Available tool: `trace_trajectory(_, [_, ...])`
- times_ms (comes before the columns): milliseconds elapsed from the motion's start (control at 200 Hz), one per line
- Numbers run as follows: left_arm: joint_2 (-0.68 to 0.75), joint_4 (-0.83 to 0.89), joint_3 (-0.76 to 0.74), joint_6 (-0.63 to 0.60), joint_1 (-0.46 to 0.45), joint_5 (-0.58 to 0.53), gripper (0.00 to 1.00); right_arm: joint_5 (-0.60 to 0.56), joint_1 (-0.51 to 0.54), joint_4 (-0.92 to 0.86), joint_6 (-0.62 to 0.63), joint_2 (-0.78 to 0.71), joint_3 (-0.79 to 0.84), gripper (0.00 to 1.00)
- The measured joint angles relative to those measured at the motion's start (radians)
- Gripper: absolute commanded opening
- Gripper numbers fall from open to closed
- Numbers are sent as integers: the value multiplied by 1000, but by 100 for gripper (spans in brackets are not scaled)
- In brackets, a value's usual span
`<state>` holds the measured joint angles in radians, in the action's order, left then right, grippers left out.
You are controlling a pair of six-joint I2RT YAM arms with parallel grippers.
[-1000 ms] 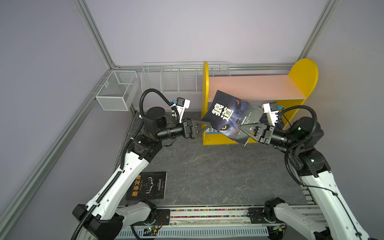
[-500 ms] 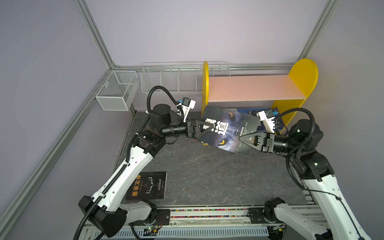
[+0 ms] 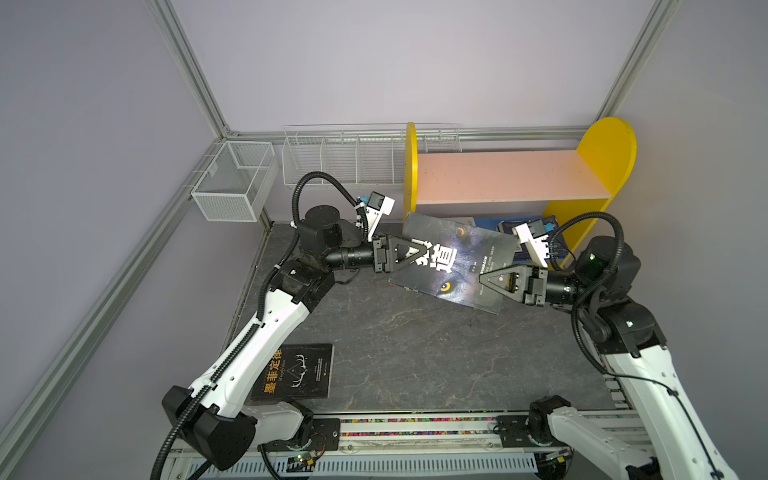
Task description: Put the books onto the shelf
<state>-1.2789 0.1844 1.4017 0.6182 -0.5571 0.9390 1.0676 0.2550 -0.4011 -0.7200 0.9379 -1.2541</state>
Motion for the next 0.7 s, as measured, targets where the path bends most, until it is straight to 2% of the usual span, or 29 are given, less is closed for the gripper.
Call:
trace_trajectory(275, [24,10,-2,-5,6,-11,5,15,-32,-34,49,11,0,8])
trace_trajectory(325, [26,17,-2,-9,6,-16,0,16,-32,-37,55,13,0,8])
trace_trajectory(390, [27,24,-2,-12,6,-26,0,16,-38,-41,64,16,0,11])
trace_trajectory(475, [28,22,-2,-13,0,-47,0,10,-50,-43,72,21,0,25])
trace_trajectory(580, [45,11,-22,3,1,-92,0,-57,-63,-10,76,19,12,58])
trace_trajectory(700, [80,-34,-72,55,2,-188,0,-157,-72,120,19,-18,117,77])
